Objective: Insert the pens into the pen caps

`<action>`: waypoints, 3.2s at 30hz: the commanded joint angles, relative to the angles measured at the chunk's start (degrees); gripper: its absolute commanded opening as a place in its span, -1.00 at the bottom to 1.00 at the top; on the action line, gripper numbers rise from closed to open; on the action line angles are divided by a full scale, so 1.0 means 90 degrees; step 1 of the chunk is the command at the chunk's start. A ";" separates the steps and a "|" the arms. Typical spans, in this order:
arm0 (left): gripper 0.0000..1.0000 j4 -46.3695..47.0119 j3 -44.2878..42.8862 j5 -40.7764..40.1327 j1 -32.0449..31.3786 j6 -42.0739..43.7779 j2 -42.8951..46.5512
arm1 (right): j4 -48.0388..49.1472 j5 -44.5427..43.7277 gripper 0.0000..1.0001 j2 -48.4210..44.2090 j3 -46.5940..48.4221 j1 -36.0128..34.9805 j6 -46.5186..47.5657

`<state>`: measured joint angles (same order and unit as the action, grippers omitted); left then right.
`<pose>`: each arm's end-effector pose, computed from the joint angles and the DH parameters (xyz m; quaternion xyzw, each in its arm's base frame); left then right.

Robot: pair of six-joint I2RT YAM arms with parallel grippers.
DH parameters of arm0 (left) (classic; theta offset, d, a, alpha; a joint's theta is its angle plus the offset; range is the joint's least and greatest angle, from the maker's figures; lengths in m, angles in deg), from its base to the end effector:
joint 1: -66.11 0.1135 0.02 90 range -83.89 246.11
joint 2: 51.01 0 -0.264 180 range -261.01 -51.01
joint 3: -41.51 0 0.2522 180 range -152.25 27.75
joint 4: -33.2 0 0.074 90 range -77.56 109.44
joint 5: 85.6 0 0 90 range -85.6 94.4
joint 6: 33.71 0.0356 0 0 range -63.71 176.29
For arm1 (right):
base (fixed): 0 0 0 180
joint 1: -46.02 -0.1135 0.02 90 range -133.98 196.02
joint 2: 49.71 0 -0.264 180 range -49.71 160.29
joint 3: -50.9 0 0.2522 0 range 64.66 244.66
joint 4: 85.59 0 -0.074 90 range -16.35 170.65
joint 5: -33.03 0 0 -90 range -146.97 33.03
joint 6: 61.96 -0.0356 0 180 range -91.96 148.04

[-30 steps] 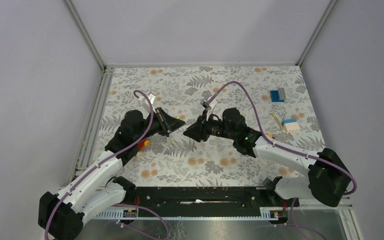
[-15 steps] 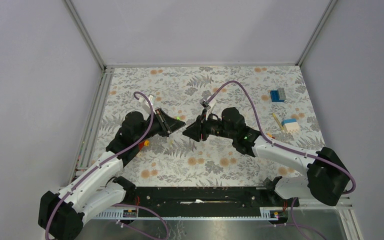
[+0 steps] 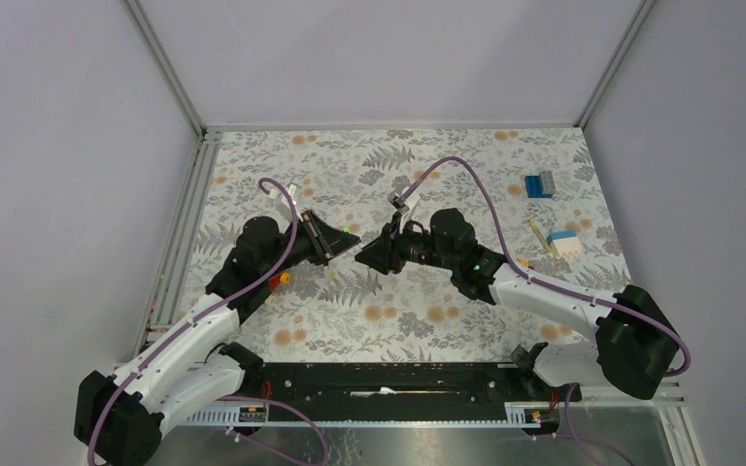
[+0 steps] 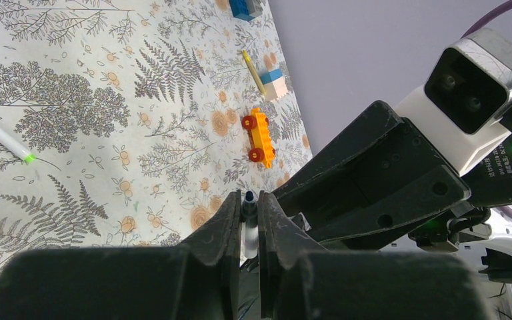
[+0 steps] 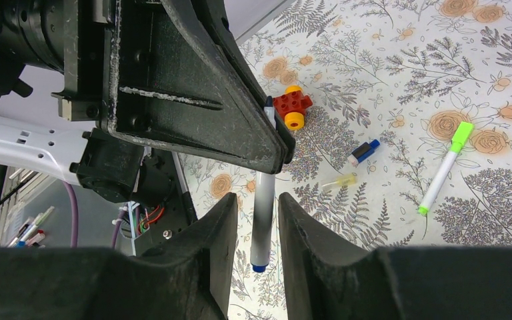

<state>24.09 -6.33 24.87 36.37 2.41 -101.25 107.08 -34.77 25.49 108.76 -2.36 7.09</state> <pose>0.1747 -0.1142 0.2845 -0.0494 0.7688 -0.5176 0.3723 0.1891 0.2331 0.2849 -0.2978 0.6701 0.4947 0.4665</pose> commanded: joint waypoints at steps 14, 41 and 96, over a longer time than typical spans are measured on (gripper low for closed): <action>-1.00 0.0485 0.0099 -0.0137 0.0003 -0.0094 0.0168 | 0.0285 0.0077 -0.37 0.0063 0.0227 -0.0037 0.0018; -1.00 0.0548 0.0163 -0.0191 0.0003 -0.0135 0.0202 | 0.0296 0.0074 -0.74 0.0112 0.0242 -0.0039 0.0032; -0.02 -0.3136 -0.1867 -0.3336 0.0371 0.1665 -0.4065 | -0.1335 -0.2270 -1.00 -0.0557 -0.0380 -0.0034 0.0719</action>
<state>-4.90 -20.93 -4.86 39.41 15.74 -136.46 94.82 -53.26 22.17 105.92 -2.36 11.84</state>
